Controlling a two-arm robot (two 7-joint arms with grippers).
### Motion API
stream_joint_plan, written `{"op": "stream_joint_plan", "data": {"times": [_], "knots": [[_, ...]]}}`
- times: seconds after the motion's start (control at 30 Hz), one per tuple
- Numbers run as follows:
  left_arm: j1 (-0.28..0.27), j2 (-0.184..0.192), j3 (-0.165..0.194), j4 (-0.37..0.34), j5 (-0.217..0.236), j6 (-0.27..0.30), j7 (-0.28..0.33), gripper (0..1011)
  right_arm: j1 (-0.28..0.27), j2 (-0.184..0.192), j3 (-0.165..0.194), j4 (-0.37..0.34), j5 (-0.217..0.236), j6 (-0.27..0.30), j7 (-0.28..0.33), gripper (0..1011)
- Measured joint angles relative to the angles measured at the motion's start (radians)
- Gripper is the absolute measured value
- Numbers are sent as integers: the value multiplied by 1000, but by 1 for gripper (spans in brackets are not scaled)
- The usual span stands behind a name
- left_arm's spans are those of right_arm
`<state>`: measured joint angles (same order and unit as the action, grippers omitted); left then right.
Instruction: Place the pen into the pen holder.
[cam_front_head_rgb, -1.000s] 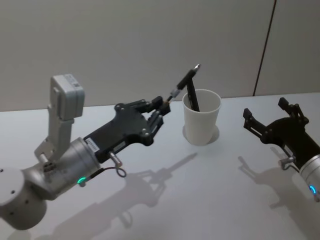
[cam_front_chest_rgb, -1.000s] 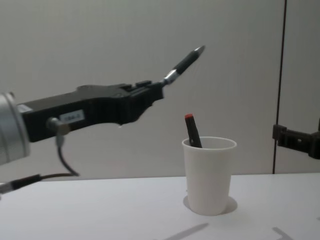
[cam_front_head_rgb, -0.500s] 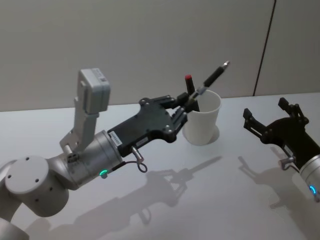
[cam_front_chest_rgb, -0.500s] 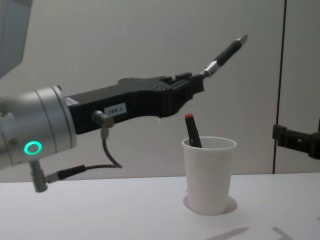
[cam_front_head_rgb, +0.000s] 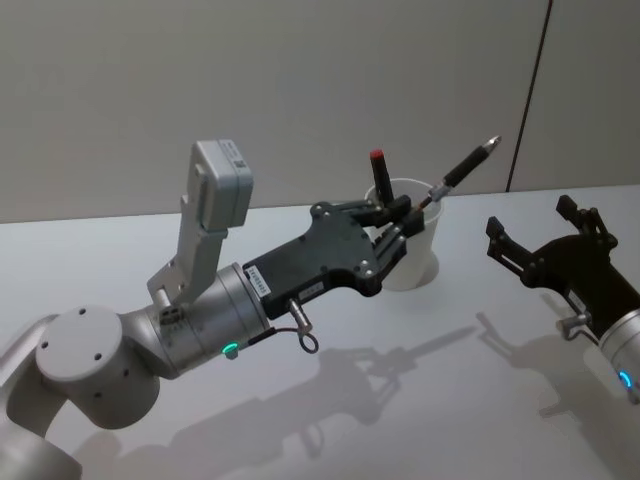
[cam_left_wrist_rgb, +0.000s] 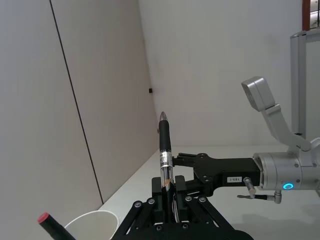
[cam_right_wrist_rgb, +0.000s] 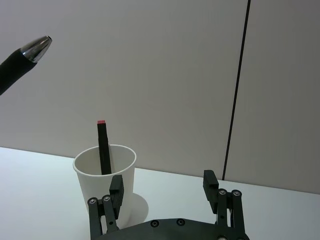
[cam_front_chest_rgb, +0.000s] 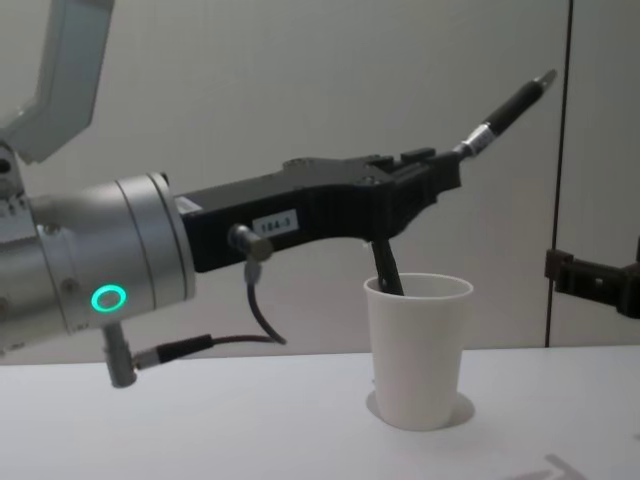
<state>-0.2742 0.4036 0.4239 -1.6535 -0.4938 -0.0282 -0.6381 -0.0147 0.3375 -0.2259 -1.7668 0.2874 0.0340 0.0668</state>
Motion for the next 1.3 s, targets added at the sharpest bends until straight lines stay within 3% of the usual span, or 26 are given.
{"op": "stream_joint_plan", "data": {"times": [0.37,0.77,1.0,1.17,1.23,1.3], "knots": [[-4,-9,10,0,6,8,-17,151,-3,3,3,-5,10,0,11,1001],[-6,-12,14,0,8,11,-25,150,-44,41,25,-53,119,-2,81,1001],[-6,-13,15,0,9,12,-26,150,-83,80,50,-91,236,3,140,1001],[-7,-13,16,0,9,13,-27,151,-115,116,73,-120,355,23,205,1001],[-7,-14,16,0,9,13,-27,150,-119,121,76,-123,371,26,213,1001],[-7,-14,16,0,9,13,-28,151,-133,140,88,-136,430,41,246,1001]]}}
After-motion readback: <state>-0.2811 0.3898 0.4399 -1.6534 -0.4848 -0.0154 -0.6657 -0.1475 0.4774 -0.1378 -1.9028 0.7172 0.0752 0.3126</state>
